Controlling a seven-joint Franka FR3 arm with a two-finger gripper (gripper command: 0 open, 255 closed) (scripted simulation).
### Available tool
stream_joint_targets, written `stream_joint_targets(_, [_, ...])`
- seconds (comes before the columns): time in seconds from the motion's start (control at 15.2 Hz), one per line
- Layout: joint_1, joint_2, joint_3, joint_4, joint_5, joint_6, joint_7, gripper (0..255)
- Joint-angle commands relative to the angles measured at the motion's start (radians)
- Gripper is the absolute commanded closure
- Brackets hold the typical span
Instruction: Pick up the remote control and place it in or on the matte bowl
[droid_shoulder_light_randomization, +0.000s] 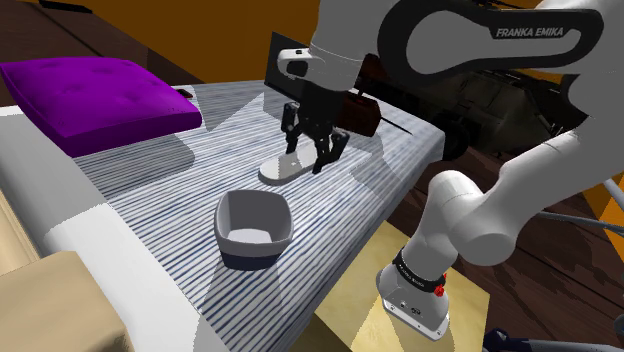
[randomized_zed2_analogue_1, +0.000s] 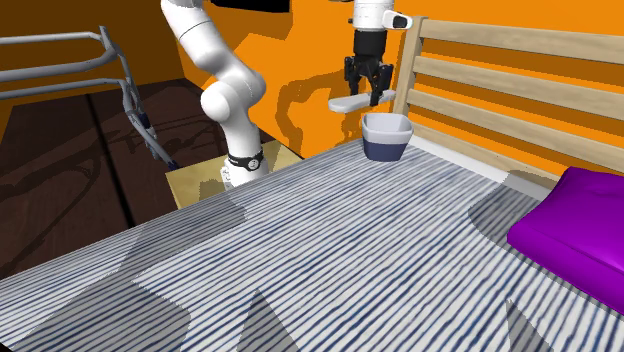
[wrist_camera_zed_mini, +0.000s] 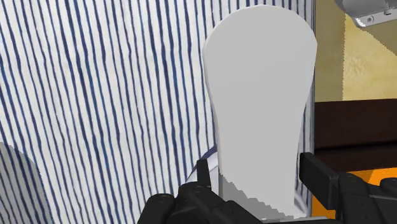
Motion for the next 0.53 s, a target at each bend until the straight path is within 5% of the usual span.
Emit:
stream_joint_targets(0.0, [0.016, 0.049, 0.032, 0.033, 0.015, 0.016, 0.041, 255])
stream_joint_targets(0.46, [0.053, 0.228, 0.126, 0.184, 0.034, 0.044, 0.166, 255])
